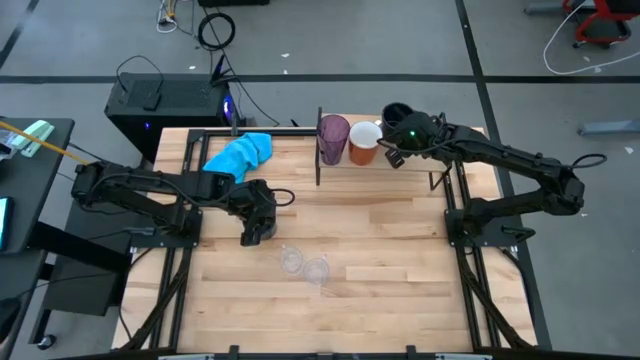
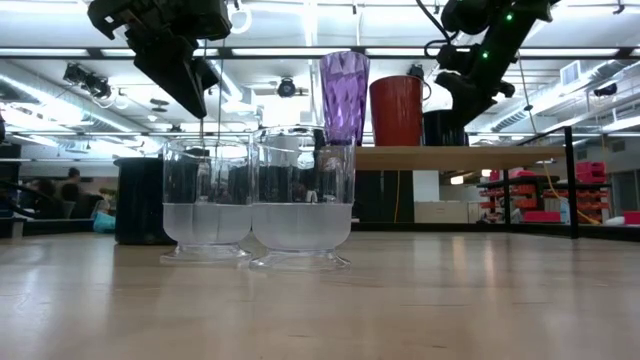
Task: Stack small to large cups/mugs on shelf
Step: Put the right black mug on the shelf, then put the black mug on the shelf
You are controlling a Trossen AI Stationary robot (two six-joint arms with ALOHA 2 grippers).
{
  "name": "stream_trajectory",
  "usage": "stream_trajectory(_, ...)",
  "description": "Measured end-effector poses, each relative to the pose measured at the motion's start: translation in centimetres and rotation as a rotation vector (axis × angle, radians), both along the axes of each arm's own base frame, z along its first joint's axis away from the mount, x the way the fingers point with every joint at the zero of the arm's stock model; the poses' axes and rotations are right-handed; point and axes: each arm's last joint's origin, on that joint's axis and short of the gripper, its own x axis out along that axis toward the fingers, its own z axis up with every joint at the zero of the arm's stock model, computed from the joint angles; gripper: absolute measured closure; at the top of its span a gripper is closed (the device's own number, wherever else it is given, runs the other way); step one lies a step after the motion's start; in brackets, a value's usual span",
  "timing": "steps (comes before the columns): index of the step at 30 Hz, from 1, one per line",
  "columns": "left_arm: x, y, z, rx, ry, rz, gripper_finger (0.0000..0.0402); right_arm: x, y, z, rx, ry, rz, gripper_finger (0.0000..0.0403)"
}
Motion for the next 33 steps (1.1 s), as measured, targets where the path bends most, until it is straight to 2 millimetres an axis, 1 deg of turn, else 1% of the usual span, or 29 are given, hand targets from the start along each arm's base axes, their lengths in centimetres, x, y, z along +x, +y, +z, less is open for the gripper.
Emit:
stream_trajectory(5, 0.0, 0.0, 0.0, 0.000, 0.002, 0.000, 0.0366, 0.1, 0.3, -0.1, 0.027, -0.001, 0.024, 0.0305)
stream_trajectory(8, -0.2, 0.0, 0.0, -0.005, 0.032, 0.008, 0.0367, -0.1, 0.9, -0.2, 0.063, 0.014, 0.050, 0.0305)
stream_trajectory(11, -0.6, 0.0, 1.1, -0.011, 0.071, 0.020, 0.0364, -0.9, 1.9, 0.0, 0.118, 0.043, 0.056, 0.0305)
stream_trajectory(13, -0.8, 0.0, 1.4, -0.019, 0.092, 0.034, 0.0358, -1.3, 2.7, 0.3, 0.175, 0.023, 0.076, 0.0305)
stream_trajectory(17, -1.2, 0.1, 1.1, -0.026, 0.148, 0.071, 0.0340, -1.8, 4.9, 0.5, 0.291, -0.004, 0.147, 0.0305)
stream_trajectory(20, -1.3, 0.3, 1.0, 0.011, 0.162, 0.144, 0.0322, -2.1, 6.5, 0.6, 0.321, 0.004, 0.181, 0.0305)
stream_trajectory(23, -1.5, 0.3, 0.9, 0.018, 0.176, 0.162, 0.0303, -2.0, 8.1, 0.9, 0.338, -0.019, 0.226, 0.0305)
stream_trajectory(25, -1.6, 0.3, 0.2, 0.019, 0.189, 0.164, 0.0295, -1.8, 9.2, 1.0, 0.345, -0.037, 0.263, 0.0305)
stream_trajectory(28, -1.4, 0.5, -1.8, 0.025, 0.226, 0.173, 0.0291, -1.5, 10.7, 1.1, 0.345, -0.053, 0.317, 0.0305)
stream_trajectory(33, -0.8, 1.5, -3.8, 0.027, 0.264, 0.216, 0.0300, -1.2, 12.6, 1.2, 0.346, -0.087, 0.380, 0.0305)
